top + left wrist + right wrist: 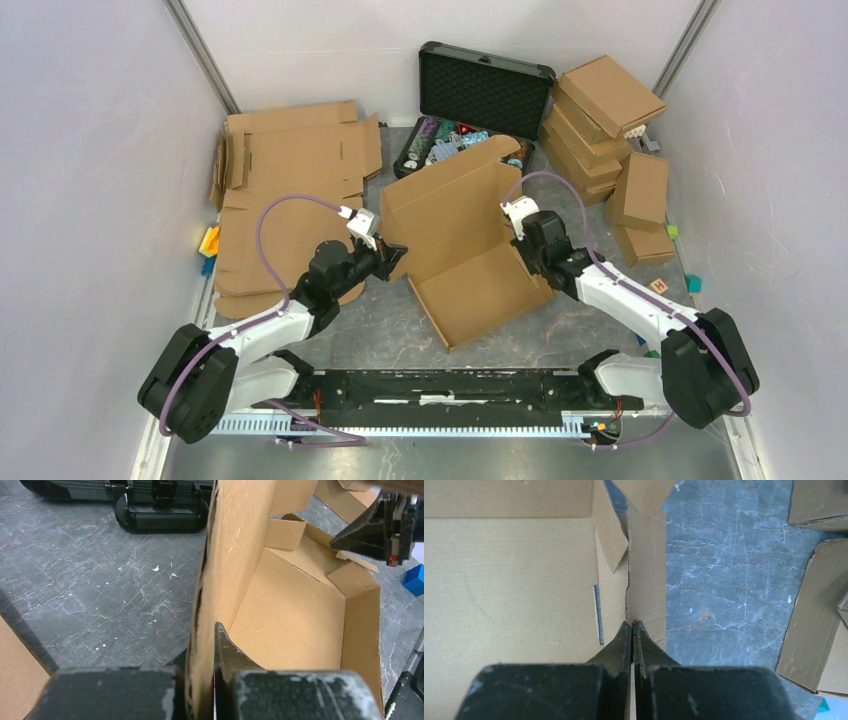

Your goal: Fold the paper box

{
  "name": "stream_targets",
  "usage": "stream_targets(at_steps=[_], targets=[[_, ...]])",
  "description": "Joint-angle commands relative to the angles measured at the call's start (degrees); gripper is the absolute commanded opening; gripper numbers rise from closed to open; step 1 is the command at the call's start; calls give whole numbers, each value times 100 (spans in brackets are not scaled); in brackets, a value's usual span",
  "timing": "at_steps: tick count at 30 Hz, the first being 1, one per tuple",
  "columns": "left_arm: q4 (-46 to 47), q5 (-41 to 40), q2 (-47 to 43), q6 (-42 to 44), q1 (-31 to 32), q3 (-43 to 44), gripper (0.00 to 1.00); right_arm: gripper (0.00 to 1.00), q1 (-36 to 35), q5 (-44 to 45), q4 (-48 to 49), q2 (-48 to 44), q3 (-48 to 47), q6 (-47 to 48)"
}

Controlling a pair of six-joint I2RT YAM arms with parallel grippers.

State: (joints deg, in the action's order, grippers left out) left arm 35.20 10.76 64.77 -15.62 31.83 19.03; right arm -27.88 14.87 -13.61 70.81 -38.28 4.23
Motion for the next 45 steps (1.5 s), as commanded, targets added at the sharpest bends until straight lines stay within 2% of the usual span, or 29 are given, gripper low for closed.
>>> stream_targets(at_steps=[1,16,27,28,31,34,45], targets=[[-202,67,26,-271,-11,183,2,0,-464,-62,-407,-18,-121,-125],[-52,362,27,-130,-3,148,2,0,-1256,136,-1064,268,-872,-235],[311,662,37,-66,-2,31,2,4,-1405,199,-1177,723,-935,-350],[322,660,37,-52,-2,22,2,5,-1402,353,-1188,721,-912,-376],[304,646,31,-29,-1,22,2,24,-1400,628,-1074,544,-768,-353],[289,653,49,-14,-1,31,2,35,-1396,640,-943,396,-643,-264],[268,646,45,-12,-2,37,2,40,-1226,48,-613,542,-413,-356]])
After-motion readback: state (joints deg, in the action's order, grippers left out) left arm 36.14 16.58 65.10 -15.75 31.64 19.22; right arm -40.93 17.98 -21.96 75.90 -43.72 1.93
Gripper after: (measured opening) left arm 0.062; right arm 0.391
